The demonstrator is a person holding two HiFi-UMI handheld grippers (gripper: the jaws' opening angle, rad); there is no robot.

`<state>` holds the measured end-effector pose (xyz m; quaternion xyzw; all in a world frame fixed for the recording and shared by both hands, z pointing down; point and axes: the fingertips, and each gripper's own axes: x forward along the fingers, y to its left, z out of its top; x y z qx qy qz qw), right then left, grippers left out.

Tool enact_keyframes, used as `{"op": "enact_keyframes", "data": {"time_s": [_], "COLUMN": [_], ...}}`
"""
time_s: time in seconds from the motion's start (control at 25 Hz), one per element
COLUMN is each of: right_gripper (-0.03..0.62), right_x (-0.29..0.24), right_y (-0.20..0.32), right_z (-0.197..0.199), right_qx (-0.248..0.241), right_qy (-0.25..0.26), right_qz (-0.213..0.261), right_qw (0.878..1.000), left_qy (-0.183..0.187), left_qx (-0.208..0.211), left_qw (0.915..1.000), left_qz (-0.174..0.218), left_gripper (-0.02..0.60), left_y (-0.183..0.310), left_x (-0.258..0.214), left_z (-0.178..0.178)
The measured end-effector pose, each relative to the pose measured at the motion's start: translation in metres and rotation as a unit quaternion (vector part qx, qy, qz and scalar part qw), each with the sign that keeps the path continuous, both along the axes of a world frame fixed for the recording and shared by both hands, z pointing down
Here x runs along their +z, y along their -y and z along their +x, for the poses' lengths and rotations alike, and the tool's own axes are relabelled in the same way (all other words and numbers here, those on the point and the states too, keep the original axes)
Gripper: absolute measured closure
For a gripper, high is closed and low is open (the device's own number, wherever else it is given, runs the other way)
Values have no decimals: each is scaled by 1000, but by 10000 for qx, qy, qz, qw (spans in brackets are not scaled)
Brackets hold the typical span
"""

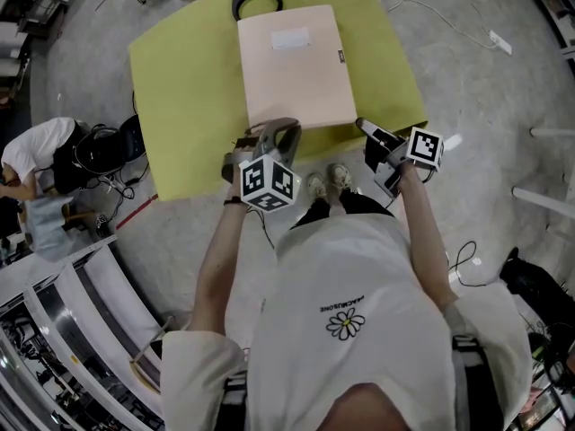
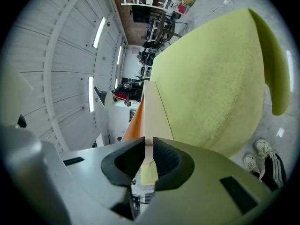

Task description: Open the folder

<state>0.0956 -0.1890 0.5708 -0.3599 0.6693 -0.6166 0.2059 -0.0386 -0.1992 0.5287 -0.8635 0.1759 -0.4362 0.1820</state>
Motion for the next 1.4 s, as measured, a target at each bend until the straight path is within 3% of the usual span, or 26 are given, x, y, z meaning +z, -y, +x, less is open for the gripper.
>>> {"op": "enact_keyframes", "data": {"time_s": [0.16, 0.32, 0.64, 0.76, 0.84, 1.08, 1.4], "right_gripper": [553, 553, 553, 553, 556, 562, 568], "right_x": [1, 2, 4, 0, -2, -2, -8], "right_y": [0, -2, -4, -5, -4, -4, -7], "right_z": [-2, -5, -3, -6, -7, -10, -13], "right_qx": [-276, -564, -871, -962, -997, -1231, -1387], "right_qy": [-310, -719, -997, -1163, -1212, -1529, -1953], "right_qz": [-51, -110, -405, -411, -366, -241, -145], "right_qw": [9991, 9958, 9904, 9877, 9869, 9803, 9708], "left_qy": [-507, -1108, -1843, -2594, -2844, -3076, -3461], "left_qx": [-356, -750, -1182, -1649, -1888, -2471, -3617], "left_qw": [9973, 9873, 9700, 9477, 9369, 9161, 8646], "left_qz": [-398, -859, -1058, -861, -757, -714, -432], "left_gripper": [549, 549, 549, 549, 550, 554, 565], "left_y": [1, 1, 6, 21, 27, 15, 18], "left_x": [-3, -9, -16, -50, -66, -65, -69], "left_z": [-4, -11, -9, -24, -37, -75, -147]}}
